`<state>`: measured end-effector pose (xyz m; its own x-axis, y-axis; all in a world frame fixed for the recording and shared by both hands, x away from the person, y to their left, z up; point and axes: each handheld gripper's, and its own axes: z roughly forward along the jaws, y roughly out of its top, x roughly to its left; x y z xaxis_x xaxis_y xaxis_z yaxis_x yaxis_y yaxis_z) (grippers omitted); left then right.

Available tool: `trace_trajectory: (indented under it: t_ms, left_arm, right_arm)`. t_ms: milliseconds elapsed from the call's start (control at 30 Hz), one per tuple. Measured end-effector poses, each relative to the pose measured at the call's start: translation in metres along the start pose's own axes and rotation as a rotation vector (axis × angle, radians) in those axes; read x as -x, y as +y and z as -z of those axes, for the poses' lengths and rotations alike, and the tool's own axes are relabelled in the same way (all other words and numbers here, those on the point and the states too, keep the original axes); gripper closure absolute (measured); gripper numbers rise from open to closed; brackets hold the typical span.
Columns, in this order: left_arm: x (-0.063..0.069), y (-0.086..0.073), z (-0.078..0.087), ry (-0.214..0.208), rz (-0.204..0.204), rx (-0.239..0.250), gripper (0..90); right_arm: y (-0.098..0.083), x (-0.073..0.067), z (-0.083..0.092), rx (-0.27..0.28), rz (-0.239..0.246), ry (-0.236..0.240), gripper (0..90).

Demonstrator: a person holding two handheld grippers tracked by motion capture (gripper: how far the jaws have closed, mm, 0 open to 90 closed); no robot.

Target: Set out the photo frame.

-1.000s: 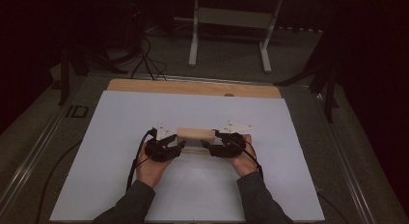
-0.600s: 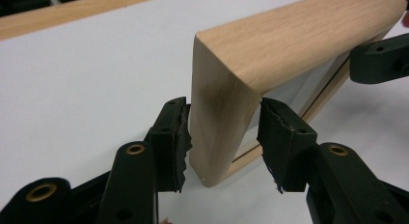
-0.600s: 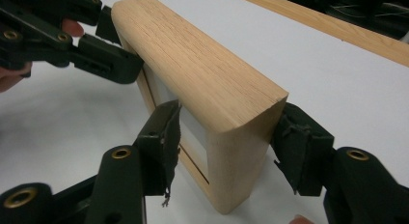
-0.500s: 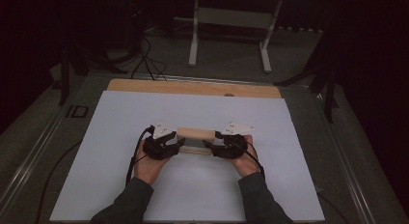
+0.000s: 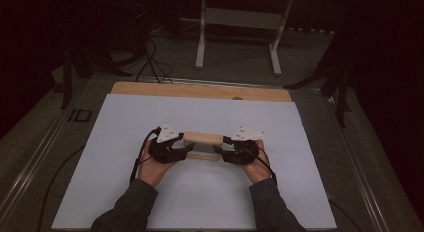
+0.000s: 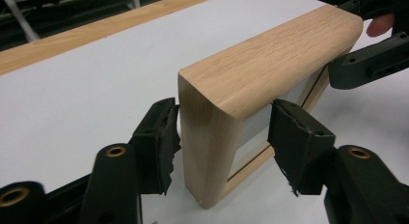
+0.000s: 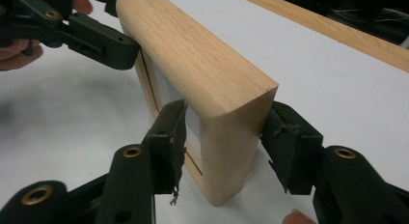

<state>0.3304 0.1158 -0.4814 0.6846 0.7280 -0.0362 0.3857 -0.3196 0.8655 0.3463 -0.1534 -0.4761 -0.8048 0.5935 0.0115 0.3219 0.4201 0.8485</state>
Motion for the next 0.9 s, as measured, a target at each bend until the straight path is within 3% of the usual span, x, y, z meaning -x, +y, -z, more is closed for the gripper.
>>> trace_trajectory:
  t_ms: [133, 233, 367, 533, 900]
  left_arm:
    - [-0.0029, -0.0001, -0.0034, -0.013, 0.000, 0.001, 41.2]
    - [-0.0060, -0.0016, -0.0056, -0.036, 0.009, 0.001, 46.0]
    - [-0.0089, -0.0005, -0.0044, -0.047, -0.010, -0.006, 48.4]
    - [-0.0083, 0.0012, -0.0025, -0.045, -0.035, -0.025, 51.6]
    - [-0.0046, 0.0013, -0.0006, -0.025, -0.061, -0.039, 55.6]
  right_arm:
    - [-0.0001, 0.0003, 0.0001, 0.000, 0.000, 0.003, 49.7]
    - [-0.0002, 0.0007, 0.0005, -0.001, 0.001, 0.003, 49.7]
    - [-0.0005, 0.0029, 0.0009, -0.006, -0.004, 0.003, 51.5]
    - [-0.0001, 0.0046, 0.0002, -0.008, 0.004, -0.007, 56.6]
    - [0.0025, 0.0075, -0.0009, -0.020, 0.007, -0.007, 55.5]
